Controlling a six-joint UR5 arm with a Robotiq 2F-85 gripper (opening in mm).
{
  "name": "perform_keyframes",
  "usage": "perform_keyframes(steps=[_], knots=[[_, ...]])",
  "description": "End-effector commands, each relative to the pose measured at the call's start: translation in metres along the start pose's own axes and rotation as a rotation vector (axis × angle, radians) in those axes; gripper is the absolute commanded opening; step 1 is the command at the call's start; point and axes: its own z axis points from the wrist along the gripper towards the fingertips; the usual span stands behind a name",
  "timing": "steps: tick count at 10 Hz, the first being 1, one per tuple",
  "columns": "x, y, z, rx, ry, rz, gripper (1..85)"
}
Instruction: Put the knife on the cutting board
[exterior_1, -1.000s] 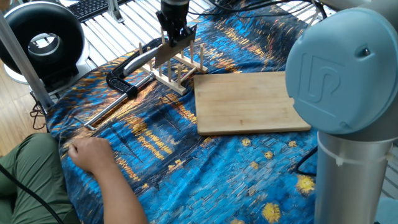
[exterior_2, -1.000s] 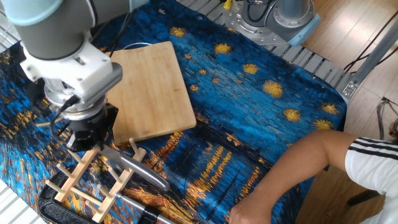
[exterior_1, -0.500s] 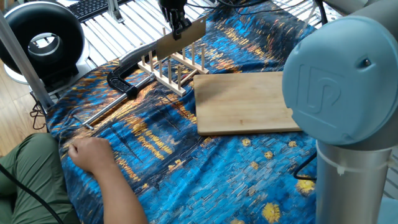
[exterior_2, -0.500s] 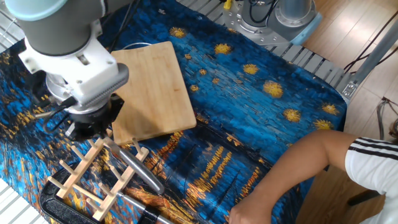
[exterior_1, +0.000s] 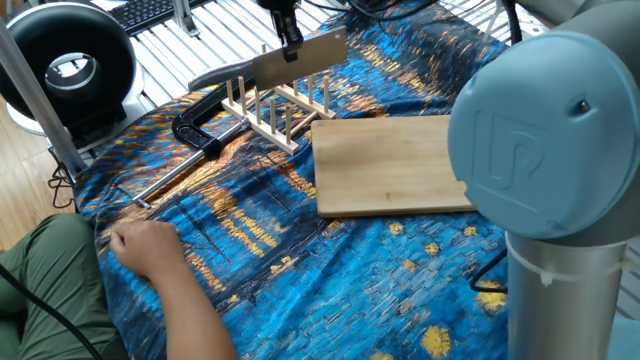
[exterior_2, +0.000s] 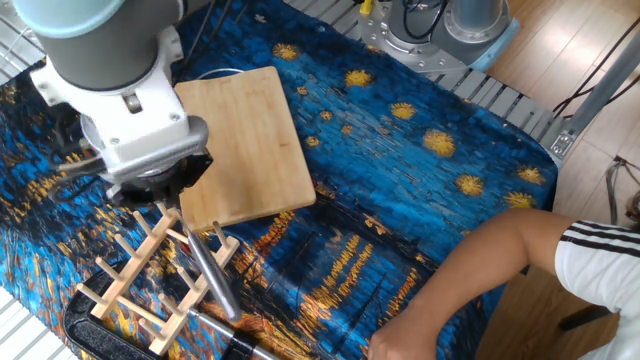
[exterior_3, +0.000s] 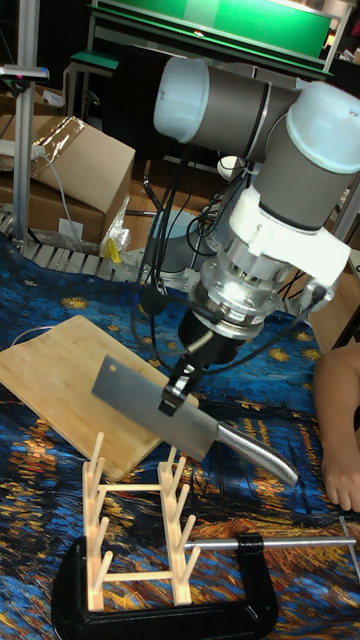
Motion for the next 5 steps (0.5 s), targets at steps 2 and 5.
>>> perform_keyframes(steps=[2,5], knots=[[0.014,-0.031,-0.006,0.144,0.005,0.373,1.0],[-0.019,-0.030,-0.007,0.110,-0.128,0.487,1.0]])
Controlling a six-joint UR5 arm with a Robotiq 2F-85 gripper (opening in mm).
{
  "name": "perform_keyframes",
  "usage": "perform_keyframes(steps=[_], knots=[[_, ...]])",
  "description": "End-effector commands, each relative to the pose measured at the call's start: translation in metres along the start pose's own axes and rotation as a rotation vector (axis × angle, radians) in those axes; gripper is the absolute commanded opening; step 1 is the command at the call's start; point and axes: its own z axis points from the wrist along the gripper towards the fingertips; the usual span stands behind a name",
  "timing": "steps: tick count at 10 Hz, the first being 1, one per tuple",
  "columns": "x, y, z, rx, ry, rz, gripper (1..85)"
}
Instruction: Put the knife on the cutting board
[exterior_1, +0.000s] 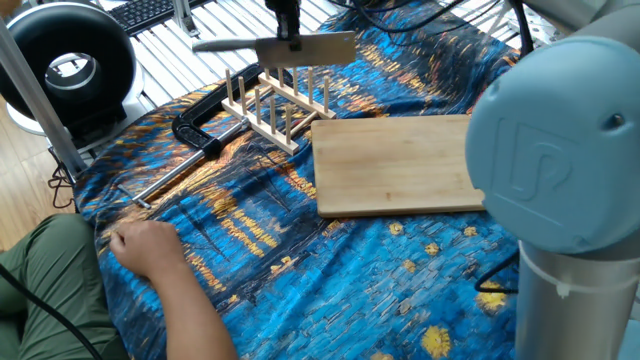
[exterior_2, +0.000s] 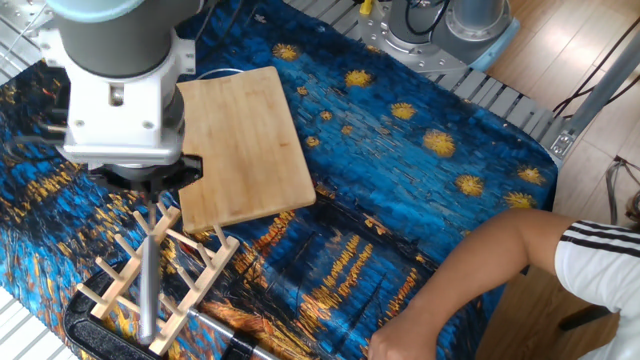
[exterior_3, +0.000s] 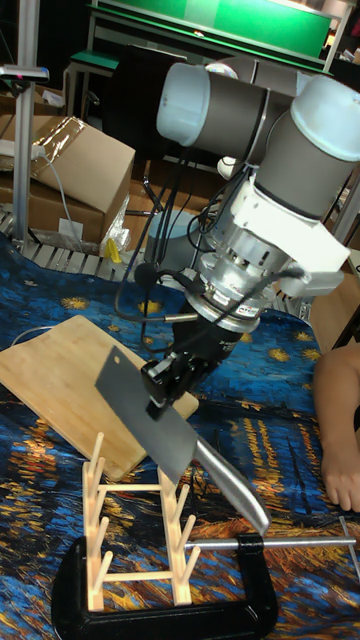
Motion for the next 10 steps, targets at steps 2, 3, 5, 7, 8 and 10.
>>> perform_keyframes(steps=[2,3,5,7,8,10], knots=[[-0.041,0.018,-0.006,-0.089,-0.160,0.232,1.0],[-0.041,0.028,-0.007,-0.128,-0.156,0.249,1.0],[-0.006,0.037,-0.020,-0.127,-0.089,0.271,1.0],[0.021,0.046,-0.025,-0.113,-0.087,0.298,1.0],[0.027,0.049,-0.019,-0.110,-0.117,0.310,1.0],[0.027,0.054,-0.015,-0.123,-0.126,0.320,1.0]])
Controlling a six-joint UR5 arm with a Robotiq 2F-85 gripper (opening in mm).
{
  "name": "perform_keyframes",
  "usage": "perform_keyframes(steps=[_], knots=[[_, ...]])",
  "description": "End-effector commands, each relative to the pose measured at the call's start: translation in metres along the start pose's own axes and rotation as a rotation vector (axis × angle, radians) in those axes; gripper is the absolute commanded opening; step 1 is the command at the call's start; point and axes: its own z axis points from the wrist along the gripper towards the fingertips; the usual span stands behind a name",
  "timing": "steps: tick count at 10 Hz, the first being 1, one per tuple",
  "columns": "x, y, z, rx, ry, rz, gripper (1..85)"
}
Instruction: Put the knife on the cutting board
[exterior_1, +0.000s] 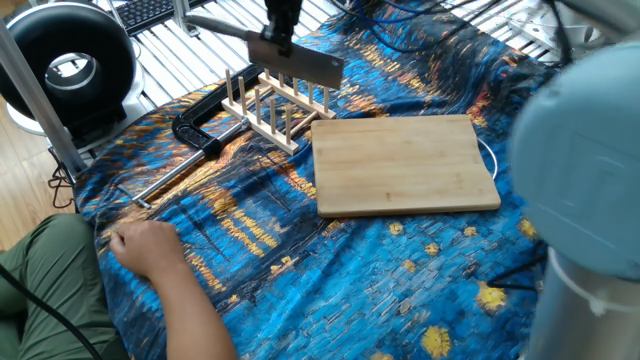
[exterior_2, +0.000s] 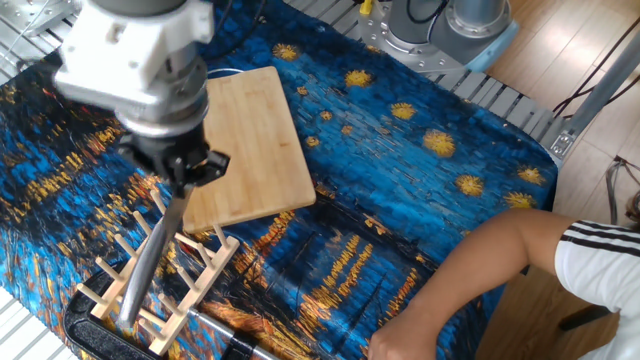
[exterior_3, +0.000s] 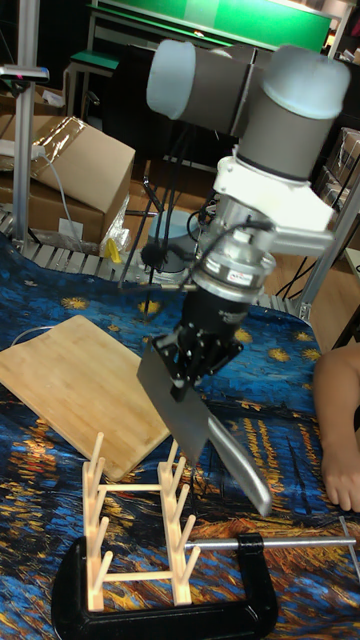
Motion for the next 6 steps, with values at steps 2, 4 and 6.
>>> perform_keyframes(steps=[2,4,6], knots=[[0.022,0.017,-0.001,-0.062,0.049,0.014,1.0],[0.023,0.015,-0.001,-0.052,0.054,0.041,1.0],[0.015,0.004,0.000,-0.011,0.022,0.030,1.0]])
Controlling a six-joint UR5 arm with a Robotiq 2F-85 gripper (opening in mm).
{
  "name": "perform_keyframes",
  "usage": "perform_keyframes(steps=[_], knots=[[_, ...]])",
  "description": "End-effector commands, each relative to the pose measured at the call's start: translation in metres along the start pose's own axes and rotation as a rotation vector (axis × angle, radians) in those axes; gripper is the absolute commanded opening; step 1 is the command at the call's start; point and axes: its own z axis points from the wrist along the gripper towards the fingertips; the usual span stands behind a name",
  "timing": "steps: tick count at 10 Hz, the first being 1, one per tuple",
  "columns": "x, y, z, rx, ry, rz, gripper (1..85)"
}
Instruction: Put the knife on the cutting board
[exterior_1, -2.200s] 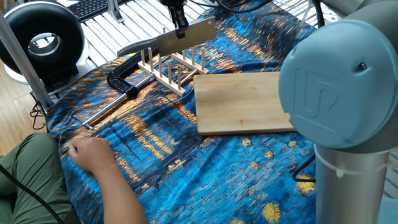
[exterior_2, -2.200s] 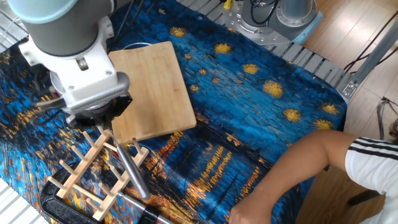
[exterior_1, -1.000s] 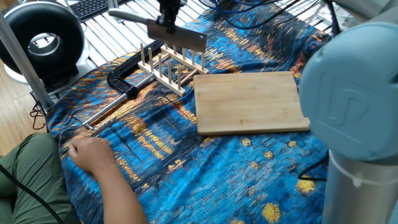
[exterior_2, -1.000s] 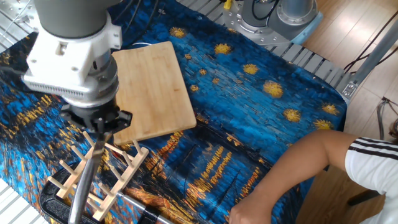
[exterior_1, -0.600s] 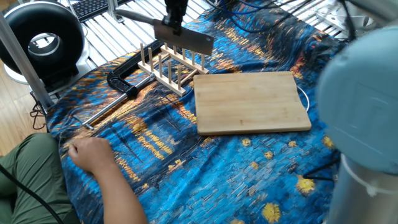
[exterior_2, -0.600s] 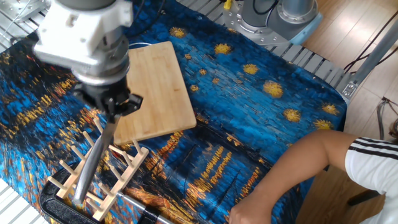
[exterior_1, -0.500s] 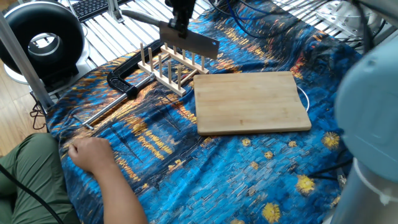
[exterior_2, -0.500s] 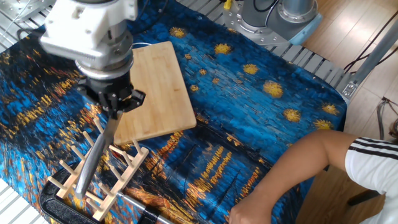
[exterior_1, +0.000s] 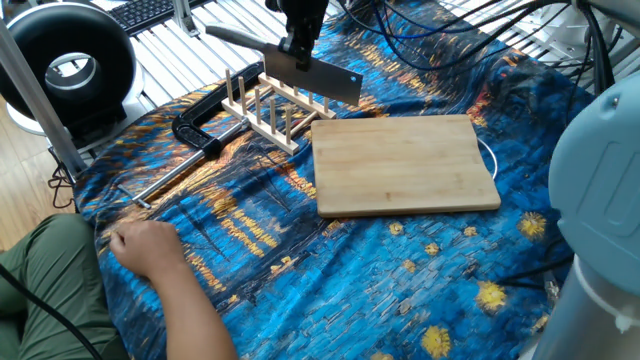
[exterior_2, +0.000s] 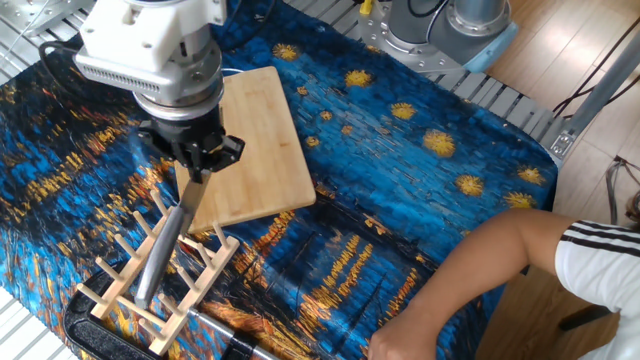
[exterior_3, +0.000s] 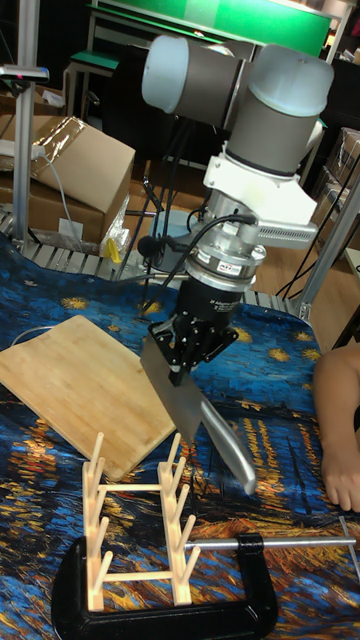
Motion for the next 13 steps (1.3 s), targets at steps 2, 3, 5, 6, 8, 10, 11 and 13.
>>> perform_keyframes(steps=[2,3,5,6,8,10,11,13], knots=[[0.025,-0.024,-0.017,0.008,0.017,-0.041,1.0],[0.050,-0.036,-0.026,-0.026,0.016,-0.057,1.0],[0.095,-0.051,-0.024,-0.060,-0.012,-0.048,1.0],[0.108,-0.058,-0.019,-0.058,-0.043,-0.042,1.0],[0.126,-0.067,-0.007,-0.048,-0.099,-0.032,1.0],[0.136,-0.072,0.002,-0.027,-0.116,-0.027,1.0],[0.137,-0.069,0.005,-0.039,-0.130,-0.026,1.0],[0.148,-0.072,0.007,-0.025,-0.087,-0.052,1.0]])
